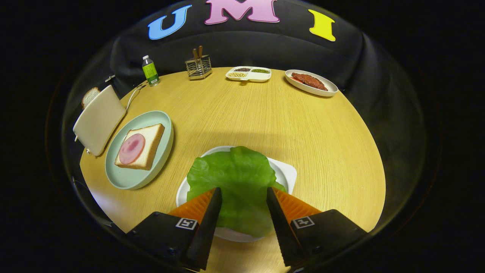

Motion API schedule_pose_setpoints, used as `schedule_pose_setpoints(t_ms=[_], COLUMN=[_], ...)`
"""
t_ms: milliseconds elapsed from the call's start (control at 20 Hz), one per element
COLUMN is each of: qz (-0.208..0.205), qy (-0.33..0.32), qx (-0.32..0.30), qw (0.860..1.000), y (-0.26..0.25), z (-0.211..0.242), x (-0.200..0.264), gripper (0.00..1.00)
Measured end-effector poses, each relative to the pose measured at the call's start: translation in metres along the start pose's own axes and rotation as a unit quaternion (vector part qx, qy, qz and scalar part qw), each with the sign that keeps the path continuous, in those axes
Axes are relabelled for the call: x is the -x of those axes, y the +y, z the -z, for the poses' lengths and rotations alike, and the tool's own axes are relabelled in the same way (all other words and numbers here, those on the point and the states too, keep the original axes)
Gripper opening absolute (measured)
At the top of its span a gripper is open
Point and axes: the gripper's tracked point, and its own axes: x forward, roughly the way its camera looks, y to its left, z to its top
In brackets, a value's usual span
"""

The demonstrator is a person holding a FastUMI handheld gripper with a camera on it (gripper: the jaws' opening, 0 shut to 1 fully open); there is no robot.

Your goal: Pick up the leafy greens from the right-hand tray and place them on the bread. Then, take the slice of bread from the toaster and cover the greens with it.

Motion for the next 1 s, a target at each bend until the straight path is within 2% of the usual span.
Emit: schedule_pose_setpoints(t_ms=[150, 350, 500, 650, 1000], qz=[0.003, 0.002, -0.017, -0.033, -0.034], qy=[-0.003, -0.002, 0.004, 0.003, -0.039], qx=[0.002, -0.004, -0.011, -0.010, -0.035], qw=[1.000, 1.000, 1.000, 0.999, 0.998], y=[0.001, 0.001, 0.005, 0.007, 0.012], z=[0.001, 0.000, 0.000, -0.003, -0.055], x=[-0.001, -0.001, 0.001, 0.004, 0.038], gripper=[0.40, 0.13, 0.07, 0.05, 0.05])
